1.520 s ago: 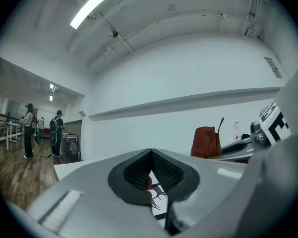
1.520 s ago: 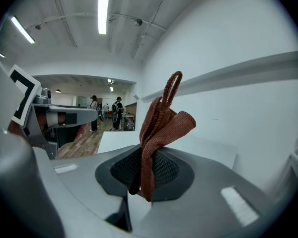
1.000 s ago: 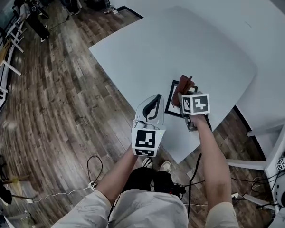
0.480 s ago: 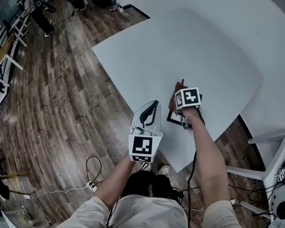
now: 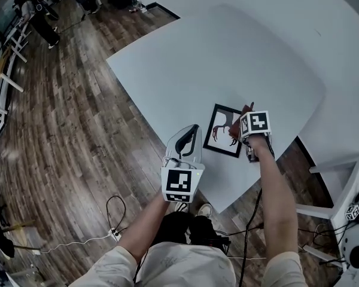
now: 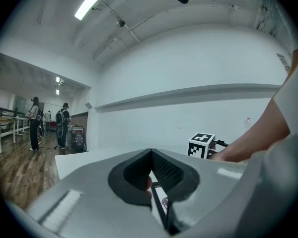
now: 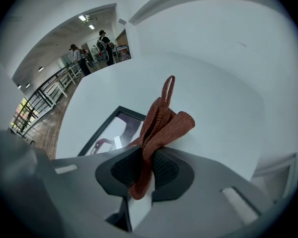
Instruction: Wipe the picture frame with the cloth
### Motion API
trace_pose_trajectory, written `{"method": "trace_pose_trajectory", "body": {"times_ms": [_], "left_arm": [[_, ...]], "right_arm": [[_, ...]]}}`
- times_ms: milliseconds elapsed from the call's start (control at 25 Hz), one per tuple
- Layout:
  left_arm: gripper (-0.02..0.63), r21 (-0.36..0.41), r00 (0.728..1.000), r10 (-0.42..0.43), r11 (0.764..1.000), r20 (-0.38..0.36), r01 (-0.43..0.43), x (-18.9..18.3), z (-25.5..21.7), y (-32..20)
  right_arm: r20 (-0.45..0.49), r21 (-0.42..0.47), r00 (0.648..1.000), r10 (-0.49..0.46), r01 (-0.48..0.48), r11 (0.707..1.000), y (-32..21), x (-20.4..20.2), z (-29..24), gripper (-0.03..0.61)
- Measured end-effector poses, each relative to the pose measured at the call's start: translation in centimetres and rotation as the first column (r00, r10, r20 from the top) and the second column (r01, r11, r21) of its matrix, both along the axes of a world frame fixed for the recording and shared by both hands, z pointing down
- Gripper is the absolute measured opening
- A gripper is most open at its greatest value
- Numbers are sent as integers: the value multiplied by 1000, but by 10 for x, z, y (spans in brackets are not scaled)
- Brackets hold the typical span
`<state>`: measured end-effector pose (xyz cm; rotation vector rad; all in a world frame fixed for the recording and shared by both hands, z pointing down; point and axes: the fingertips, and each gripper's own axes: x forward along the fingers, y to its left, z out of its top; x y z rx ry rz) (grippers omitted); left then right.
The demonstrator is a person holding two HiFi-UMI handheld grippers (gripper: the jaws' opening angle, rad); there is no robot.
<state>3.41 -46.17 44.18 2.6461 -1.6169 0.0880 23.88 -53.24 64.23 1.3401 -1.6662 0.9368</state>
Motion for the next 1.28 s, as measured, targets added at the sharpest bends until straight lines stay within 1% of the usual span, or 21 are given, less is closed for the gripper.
{"method": "trace_pose_trajectory", "body": {"times_ms": [80,160,240,320,400,480,640,800,880,1040,1280], "left_arm": [[0,-1,1000,15,1000,1,-15,7,1,2],[0,-1,1000,29,1000,3,-29,13,1,4],[0,-2,999,37,999,4,-37,16,1,6],[0,-2,999,38,999,3,-38,17,1,6],[0,-3,999,34,999,3,-34,15,0,5],[0,-7,1000,28,1000,2,-28,13,1,4],[0,-13,1000,9,1000,-1,-9,5,2,4],[0,-3,1000,-7,1000,3,7,2,-2,5],[0,-3,1000,-5,1000,8,5,2,-1,7],[0,-5,1000,-7,1000,12,7,-2,1,12],[0,-3,1000,-6,1000,19,6,-8,1,14]], "right_arm": [[-36,-8,999,16,-16,1000,6,23,0,78],[-46,-9,998,38,-38,999,12,38,-2,78],[-33,4,998,53,-53,999,13,43,-6,78],[-18,25,999,44,-43,999,13,38,-14,78],[5,45,1000,17,-17,999,14,26,-24,78],[47,58,999,-14,12,998,16,8,-33,78],[166,82,981,-97,85,993,22,-51,-52,78],[257,47,951,-174,167,985,37,-108,-55,78],[270,17,945,-184,187,982,43,-125,-45,78],[263,-43,951,-161,178,983,49,-139,-16,78],[253,-89,964,-87,113,990,55,-120,5,78]]}}
